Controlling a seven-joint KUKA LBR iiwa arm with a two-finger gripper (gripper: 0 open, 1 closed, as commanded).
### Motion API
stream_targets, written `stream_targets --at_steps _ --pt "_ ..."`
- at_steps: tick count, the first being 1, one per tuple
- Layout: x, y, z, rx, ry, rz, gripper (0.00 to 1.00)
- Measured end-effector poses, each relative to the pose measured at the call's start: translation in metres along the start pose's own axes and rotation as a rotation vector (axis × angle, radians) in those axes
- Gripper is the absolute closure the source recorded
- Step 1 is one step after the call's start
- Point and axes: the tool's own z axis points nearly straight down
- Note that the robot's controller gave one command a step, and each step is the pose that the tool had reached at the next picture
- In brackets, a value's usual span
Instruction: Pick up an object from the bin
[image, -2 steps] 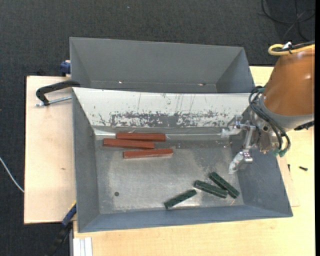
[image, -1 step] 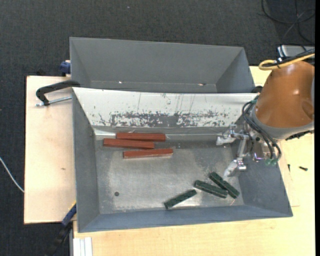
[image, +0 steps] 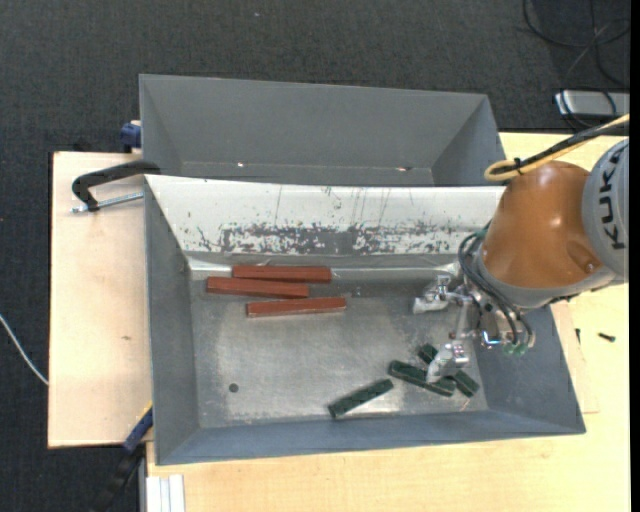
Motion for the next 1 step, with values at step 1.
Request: stream_targets --at_steps 1 --pt "0.0148 0.008 0.0431 -0.001 0.005 -0.018 1.0"
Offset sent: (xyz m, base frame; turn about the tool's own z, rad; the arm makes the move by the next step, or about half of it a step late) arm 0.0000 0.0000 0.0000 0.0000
